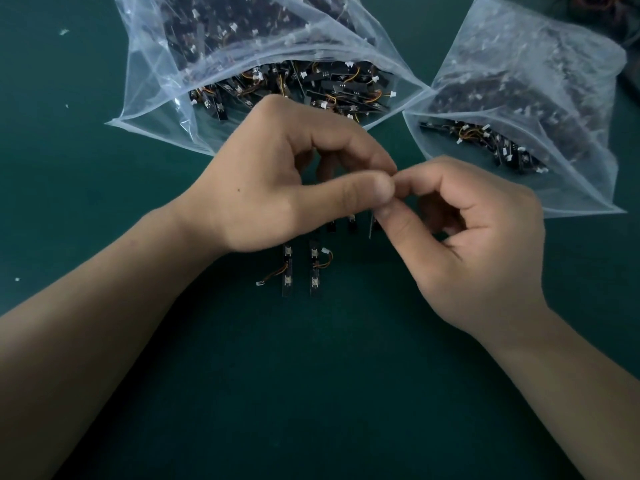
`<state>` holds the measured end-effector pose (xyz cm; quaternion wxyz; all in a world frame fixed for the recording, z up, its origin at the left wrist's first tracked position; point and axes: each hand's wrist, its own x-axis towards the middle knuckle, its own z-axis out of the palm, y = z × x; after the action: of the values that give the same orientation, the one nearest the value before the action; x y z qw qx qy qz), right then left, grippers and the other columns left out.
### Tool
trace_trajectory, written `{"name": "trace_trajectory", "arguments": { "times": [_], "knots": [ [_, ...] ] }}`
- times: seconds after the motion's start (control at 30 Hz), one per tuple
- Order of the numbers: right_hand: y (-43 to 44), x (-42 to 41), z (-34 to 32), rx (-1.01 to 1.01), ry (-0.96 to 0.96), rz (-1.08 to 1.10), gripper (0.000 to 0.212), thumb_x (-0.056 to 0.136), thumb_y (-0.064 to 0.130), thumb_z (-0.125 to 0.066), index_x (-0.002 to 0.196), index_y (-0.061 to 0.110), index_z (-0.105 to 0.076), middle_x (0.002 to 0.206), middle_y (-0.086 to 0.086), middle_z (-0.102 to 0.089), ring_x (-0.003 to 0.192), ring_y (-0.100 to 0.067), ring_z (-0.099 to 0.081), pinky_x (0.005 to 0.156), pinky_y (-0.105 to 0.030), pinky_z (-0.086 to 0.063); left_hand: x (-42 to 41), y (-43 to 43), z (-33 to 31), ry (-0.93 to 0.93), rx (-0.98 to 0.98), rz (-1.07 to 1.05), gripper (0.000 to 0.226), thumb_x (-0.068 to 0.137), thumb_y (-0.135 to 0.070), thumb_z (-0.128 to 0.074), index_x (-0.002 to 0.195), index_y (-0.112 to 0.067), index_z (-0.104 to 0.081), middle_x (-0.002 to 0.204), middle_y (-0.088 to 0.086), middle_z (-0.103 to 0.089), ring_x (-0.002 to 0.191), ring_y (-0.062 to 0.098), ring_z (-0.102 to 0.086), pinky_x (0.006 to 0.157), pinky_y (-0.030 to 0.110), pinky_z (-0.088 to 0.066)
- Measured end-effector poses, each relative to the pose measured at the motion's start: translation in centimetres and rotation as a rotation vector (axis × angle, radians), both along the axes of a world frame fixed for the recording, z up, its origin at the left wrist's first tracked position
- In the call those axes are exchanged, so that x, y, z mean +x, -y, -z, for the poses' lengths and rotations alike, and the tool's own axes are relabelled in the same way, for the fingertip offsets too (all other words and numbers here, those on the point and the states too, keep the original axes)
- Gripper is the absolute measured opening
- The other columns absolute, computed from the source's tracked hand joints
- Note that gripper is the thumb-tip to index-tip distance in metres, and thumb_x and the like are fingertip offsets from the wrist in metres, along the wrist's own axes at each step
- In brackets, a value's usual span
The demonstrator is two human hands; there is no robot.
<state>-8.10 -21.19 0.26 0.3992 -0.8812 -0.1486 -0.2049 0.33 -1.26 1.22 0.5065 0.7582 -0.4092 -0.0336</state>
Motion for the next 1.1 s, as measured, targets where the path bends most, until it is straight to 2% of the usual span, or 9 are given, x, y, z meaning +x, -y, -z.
{"name": "trace_trajectory", "arguments": {
  "times": [0.07, 0.13, 0.23, 0.37, 0.53, 0.67, 0.77, 1.0, 1.1],
  "knots": [
    [0.0, 0.0, 0.0, 0.002, -0.004, 0.006, 0.010, 0.091, 0.008, -0.078, 0.090, 0.016, -0.074, 0.080, 0.028, -0.056, 0.060, -0.009, -0.050, 0.061, -0.012, -0.033, 0.1, 0.0, 0.2, -0.003, -0.047, -0.008, 0.034, 0.106, -0.025, -0.054, 0.106, -0.001, -0.078, 0.087, 0.018, -0.075, 0.078, 0.034, -0.071, 0.065, 0.046, -0.052],
    [0.2, 0.1, 0.0, -0.019, -0.011, -0.023, 0.009, 0.090, 0.008, -0.078, 0.088, 0.015, -0.074, 0.080, 0.027, -0.058, 0.060, -0.011, -0.051, 0.060, -0.013, -0.033, 0.1, -0.1, 0.3, 0.011, -0.072, -0.029, 0.039, 0.107, -0.025, -0.044, 0.108, -0.002, -0.077, 0.087, 0.016, -0.075, 0.080, 0.027, -0.070, 0.068, 0.037, -0.050],
    [1.1, 0.1, 0.1, -0.102, -0.061, -0.175, 0.010, 0.088, 0.006, -0.078, 0.082, 0.013, -0.074, 0.079, 0.010, -0.066, 0.067, -0.009, -0.057, 0.063, -0.017, -0.039, 0.3, -0.2, 0.5, 0.058, -0.104, -0.103, 0.040, 0.108, -0.022, -0.039, 0.107, -0.005, -0.076, 0.086, 0.010, -0.073, 0.077, 0.016, -0.065, 0.071, 0.029, -0.044],
    [2.4, -0.3, 0.3, -0.193, -0.114, -0.257, 0.011, 0.084, 0.007, -0.078, 0.076, 0.013, -0.074, 0.067, 0.006, -0.053, 0.064, -0.014, -0.054, 0.062, -0.021, -0.037, 0.6, -0.2, 0.6, 0.067, -0.134, -0.165, 0.041, 0.109, -0.019, -0.037, 0.102, -0.004, -0.075, 0.081, 0.010, -0.071, 0.074, 0.009, -0.062, 0.070, 0.027, -0.042],
    [1.4, -0.5, 0.6, -0.187, -0.136, -0.227, 0.008, 0.087, 0.011, -0.078, 0.080, 0.016, -0.075, 0.075, 0.012, -0.062, 0.065, -0.001, -0.053, 0.064, -0.015, -0.035, 0.3, -0.1, 0.9, 0.071, -0.106, -0.178, 0.045, 0.110, -0.021, -0.037, 0.096, -0.005, -0.077, 0.077, 0.009, -0.071, 0.071, 0.020, -0.063, 0.067, 0.031, -0.044],
    [0.8, -0.6, 0.8, -0.212, -0.167, -0.185, 0.006, 0.090, 0.019, -0.076, 0.084, 0.020, -0.076, 0.078, 0.018, -0.061, 0.063, 0.000, -0.052, 0.056, -0.025, -0.040, 0.4, -0.1, 0.9, 0.073, -0.136, -0.213, 0.046, 0.110, -0.019, -0.037, 0.094, -0.003, -0.077, 0.076, 0.010, -0.070, 0.070, 0.017, -0.064, 0.067, 0.030, -0.043],
    [0.8, -0.5, 0.7, -0.203, -0.164, -0.172, 0.005, 0.090, 0.018, -0.076, 0.086, 0.021, -0.076, 0.078, 0.021, -0.058, 0.063, 0.004, -0.051, 0.058, -0.022, -0.039, 0.4, -0.1, 0.9, 0.075, -0.136, -0.224, 0.046, 0.110, -0.018, -0.037, 0.093, -0.003, -0.077, 0.076, 0.009, -0.070, 0.070, 0.014, -0.064, 0.068, 0.028, -0.043],
    [0.5, -0.4, 0.7, -0.225, -0.177, -0.183, 0.003, 0.092, 0.023, -0.076, 0.089, 0.022, -0.076, 0.078, 0.021, -0.059, 0.064, 0.005, -0.050, 0.059, -0.021, -0.038, 0.5, 0.0, 1.0, 0.085, -0.126, -0.216, 0.046, 0.111, -0.019, -0.037, 0.093, -0.003, -0.076, 0.074, 0.009, -0.069, 0.069, 0.019, -0.064, 0.066, 0.031, -0.043],
    [0.8, -0.4, 0.3, -0.185, -0.164, -0.188, 0.002, 0.093, 0.015, -0.074, 0.091, 0.016, -0.075, 0.077, 0.021, -0.059, 0.063, 0.007, -0.051, 0.061, -0.011, -0.033, 0.5, -0.1, 0.9, 0.086, -0.127, -0.222, 0.046, 0.111, -0.018, -0.038, 0.093, -0.002, -0.077, 0.074, 0.010, -0.070, 0.069, 0.017, -0.064, 0.067, 0.030, -0.043]
  ]
}}
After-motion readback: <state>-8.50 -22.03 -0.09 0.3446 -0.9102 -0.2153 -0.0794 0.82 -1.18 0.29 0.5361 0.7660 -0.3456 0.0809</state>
